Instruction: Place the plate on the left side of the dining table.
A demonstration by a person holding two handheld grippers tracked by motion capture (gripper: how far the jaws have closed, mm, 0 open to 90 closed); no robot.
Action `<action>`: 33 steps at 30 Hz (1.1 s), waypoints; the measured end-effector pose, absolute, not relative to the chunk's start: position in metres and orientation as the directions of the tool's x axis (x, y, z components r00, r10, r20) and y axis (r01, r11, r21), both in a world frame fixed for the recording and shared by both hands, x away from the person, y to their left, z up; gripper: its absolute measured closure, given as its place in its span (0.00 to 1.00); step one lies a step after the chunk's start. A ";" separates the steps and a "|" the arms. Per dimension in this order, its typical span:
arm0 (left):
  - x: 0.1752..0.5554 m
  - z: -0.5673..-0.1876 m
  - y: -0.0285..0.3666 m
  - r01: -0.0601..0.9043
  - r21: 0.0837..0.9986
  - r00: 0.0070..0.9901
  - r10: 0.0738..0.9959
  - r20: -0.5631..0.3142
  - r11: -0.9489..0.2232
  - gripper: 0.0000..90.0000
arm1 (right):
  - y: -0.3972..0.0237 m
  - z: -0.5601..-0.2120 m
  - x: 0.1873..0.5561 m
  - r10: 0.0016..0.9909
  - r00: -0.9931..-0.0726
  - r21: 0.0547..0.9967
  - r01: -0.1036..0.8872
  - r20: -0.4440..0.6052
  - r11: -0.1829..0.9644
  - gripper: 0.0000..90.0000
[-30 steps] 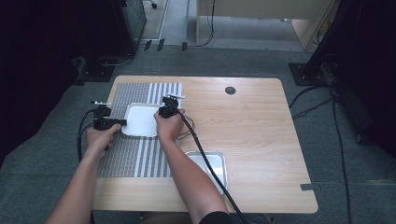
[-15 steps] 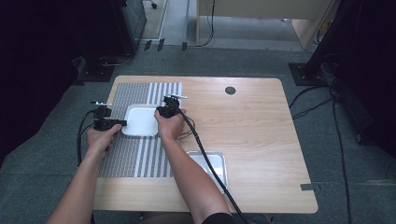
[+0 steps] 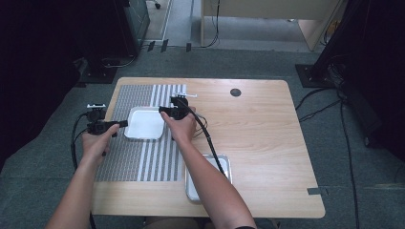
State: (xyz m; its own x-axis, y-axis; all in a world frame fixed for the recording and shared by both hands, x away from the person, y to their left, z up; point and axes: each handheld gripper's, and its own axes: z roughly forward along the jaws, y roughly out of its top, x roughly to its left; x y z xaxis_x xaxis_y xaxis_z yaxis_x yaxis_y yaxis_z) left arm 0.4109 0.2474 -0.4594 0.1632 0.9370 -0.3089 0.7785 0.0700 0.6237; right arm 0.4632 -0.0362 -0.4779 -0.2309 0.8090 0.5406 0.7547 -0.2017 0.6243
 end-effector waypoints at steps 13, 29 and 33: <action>0.374 -0.434 0.234 0.677 0.733 0.263 0.910 -0.321 0.063 0.18 | -0.075 -0.455 0.442 0.801 -0.403 0.724 0.687 0.442 -0.054 0.34; 0.343 -0.436 0.221 0.670 0.741 0.276 0.912 -0.303 0.044 0.16 | -0.110 -0.441 0.405 0.809 -0.448 0.760 0.650 0.380 0.003 0.32; 0.335 -0.437 0.220 0.666 0.745 0.287 0.910 -0.300 0.036 0.15 | -0.121 -0.438 0.397 0.816 -0.443 0.766 0.642 0.371 0.001 0.31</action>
State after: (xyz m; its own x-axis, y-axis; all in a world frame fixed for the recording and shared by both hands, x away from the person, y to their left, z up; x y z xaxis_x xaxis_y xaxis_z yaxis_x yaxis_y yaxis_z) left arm 0.3353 0.2195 -0.4369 0.2866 0.9098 -0.3002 0.6656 0.0362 0.7454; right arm 0.3970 -0.1213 -0.4381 -0.4432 0.8162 0.3707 0.6425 0.0008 0.7663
